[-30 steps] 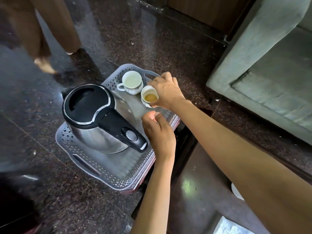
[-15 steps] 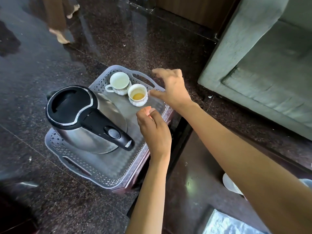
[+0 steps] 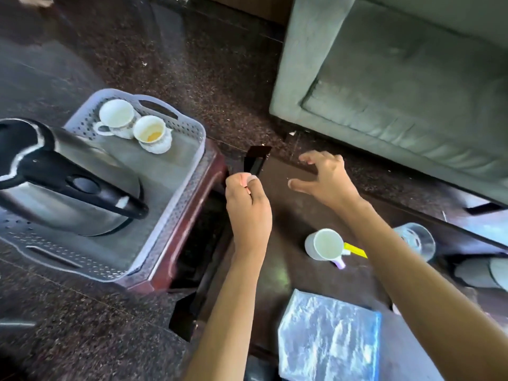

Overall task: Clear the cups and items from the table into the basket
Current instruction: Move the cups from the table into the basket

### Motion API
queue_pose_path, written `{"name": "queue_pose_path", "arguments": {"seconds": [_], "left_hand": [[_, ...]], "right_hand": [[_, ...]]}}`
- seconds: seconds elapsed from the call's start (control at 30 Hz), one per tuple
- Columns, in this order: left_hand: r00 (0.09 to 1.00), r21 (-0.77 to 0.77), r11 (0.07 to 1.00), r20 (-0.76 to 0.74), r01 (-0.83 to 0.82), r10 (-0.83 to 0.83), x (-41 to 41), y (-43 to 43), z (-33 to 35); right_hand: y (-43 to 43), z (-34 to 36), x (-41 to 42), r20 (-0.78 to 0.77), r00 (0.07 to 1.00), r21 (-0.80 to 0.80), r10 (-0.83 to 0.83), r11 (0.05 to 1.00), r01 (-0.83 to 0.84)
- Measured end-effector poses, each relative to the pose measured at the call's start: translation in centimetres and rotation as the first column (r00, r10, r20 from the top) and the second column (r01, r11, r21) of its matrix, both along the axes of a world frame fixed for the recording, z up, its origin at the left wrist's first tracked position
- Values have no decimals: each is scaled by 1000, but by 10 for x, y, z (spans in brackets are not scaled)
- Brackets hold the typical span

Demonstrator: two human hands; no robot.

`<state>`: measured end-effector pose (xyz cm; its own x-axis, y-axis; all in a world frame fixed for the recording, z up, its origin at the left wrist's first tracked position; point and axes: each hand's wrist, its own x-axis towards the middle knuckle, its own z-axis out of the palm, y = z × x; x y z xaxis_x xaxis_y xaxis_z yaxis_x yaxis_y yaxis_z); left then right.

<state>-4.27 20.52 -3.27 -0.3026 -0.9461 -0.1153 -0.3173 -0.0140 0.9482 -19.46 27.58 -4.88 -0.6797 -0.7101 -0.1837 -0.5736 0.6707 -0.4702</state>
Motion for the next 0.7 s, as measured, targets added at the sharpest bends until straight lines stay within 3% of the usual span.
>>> {"name": "queue_pose_path", "arguments": {"seconds": [0.37, 0.7], "left_hand": [[919, 175, 940, 222, 291, -326, -2, 91, -57], [898, 193, 934, 272, 301, -346, 0, 107, -71]], "right_hand": [[130, -55, 43, 124, 983, 232, -137, 967, 106], [143, -81, 55, 17, 989, 126, -146, 982, 143]]}}
